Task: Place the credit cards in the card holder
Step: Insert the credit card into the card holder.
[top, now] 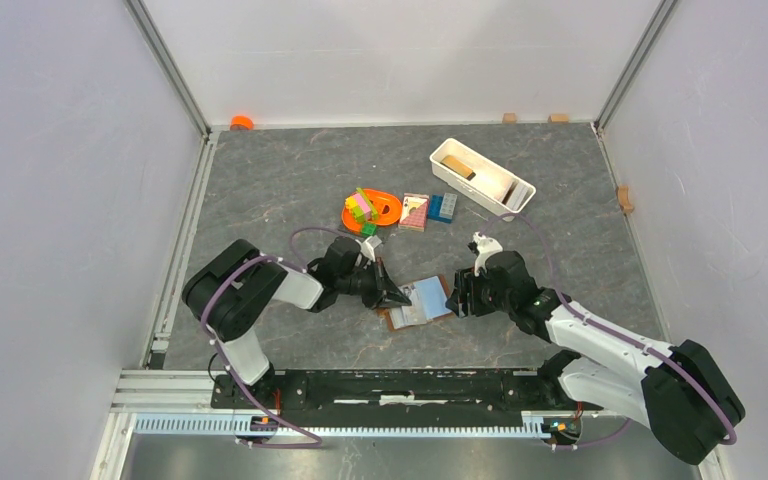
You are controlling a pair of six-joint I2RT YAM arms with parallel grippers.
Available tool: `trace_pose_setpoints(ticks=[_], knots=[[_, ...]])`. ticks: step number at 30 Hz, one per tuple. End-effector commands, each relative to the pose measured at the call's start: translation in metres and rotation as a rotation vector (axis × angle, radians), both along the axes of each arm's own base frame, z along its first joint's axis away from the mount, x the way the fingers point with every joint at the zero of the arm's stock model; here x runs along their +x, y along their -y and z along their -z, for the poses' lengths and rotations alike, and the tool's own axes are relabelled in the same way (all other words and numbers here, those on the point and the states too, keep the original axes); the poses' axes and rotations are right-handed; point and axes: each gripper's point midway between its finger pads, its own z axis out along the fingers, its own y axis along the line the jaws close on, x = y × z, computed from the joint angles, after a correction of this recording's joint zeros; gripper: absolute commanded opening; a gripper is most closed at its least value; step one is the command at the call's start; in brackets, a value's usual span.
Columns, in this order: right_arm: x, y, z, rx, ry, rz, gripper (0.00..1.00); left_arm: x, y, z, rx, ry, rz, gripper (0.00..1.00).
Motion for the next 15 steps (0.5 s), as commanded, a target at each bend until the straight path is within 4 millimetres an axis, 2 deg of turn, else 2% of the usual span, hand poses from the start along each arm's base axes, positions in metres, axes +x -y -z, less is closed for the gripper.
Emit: trace_pose_setpoints(ticks=[1, 5, 9, 15], knots=[[0.004, -0.003, -0.002, 0.015, 0.051, -0.019, 0.65, 0.007, 0.002, -0.006, -0.061, -0.023, -0.074, 0.02], [0.005, -0.004, 0.004, 0.005, 0.048, -0.032, 0.63, 0.007, 0.001, -0.006, -0.080, -0.036, -0.105, 0.02], [0.011, -0.012, 0.002, 0.026, 0.065, -0.059, 0.58, 0.007, 0.001, -0.006, -0.095, -0.047, -0.118, 0.02], [0.008, -0.021, 0.007, 0.030, 0.047, -0.100, 0.50, 0.012, 0.000, -0.005, -0.103, -0.046, -0.128, 0.02]])
